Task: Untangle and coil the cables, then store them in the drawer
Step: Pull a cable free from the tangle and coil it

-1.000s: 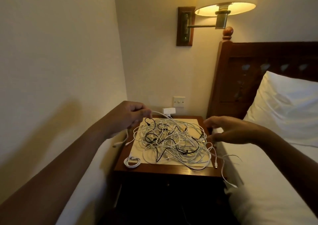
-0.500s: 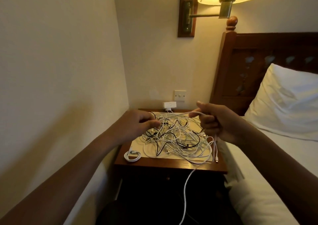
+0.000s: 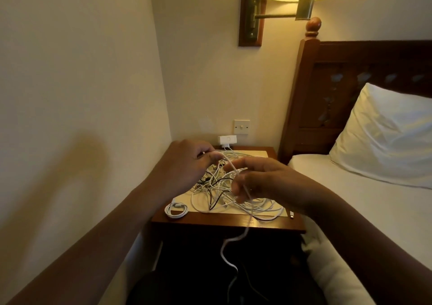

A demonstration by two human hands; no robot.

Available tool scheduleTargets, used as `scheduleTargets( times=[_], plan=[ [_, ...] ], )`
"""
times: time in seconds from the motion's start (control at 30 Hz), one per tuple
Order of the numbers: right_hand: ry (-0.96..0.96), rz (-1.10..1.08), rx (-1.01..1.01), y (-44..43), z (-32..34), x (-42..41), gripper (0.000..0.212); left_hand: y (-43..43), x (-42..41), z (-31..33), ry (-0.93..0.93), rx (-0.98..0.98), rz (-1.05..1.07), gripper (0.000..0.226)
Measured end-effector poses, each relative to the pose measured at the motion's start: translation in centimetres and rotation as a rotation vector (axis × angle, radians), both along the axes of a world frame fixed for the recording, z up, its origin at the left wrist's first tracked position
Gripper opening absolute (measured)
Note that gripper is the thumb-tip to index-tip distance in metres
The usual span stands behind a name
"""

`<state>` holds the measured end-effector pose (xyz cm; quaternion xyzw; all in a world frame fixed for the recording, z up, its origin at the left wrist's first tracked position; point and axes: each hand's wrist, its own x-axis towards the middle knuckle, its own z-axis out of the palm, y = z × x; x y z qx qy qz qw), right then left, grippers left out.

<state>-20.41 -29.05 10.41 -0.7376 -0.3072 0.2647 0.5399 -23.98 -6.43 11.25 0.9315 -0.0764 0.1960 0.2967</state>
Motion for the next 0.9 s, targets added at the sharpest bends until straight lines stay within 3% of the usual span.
scheduleTargets(
  times=[0.03,0.1,0.17,0.27,0.4,0.63,0.73,0.8,0.9],
  plan=[
    [-0.061,-0.039,0.020,0.2,0.0,0.0,0.022,0.0,-0.2,0.2,0.023,0.028,-0.003,0.024],
    [-0.380,-0.174,-0.031,0.0,-0.3,1.0,0.019,0.1,-1.0,0.4,0.140,0.025,-0.084,0.026],
    [-0.592,-0.250,-0.065,-0.4,-1.2,2.5,0.026,0.2,-1.9,0.2,0.294,-0.186,-0.235,0.032],
    [-0.524,-0.216,0.018,-1.4,-3.6,4.2,0.027,1.2,-3.0,0.1,0.382,-0.542,-0.394,0.036],
    [-0.408,-0.251,-0.005,-3.0,-7.9,5.3,0.031,3.5,-2.4,-1.5,0.272,-0.831,-0.414,0.034],
    [-0.324,-0.304,-0.329,-6.9,-15.9,5.3,0.026,6.0,-0.9,-3.0,0.118,-1.433,-0.375,0.044],
    [-0.279,-0.251,-0.483,-7.8,-17.2,5.8,0.022,5.3,-0.6,-3.8,0.153,-1.493,-0.337,0.041],
    [-0.241,-0.158,-0.567,-7.2,-16.1,5.3,0.014,3.9,-0.7,-4.4,0.249,-1.383,-0.343,0.035],
    [-0.325,-0.148,-0.486,-4.8,-12.1,3.7,0.074,0.9,-1.4,-4.3,0.405,-1.128,-0.397,0.029]
  ],
)
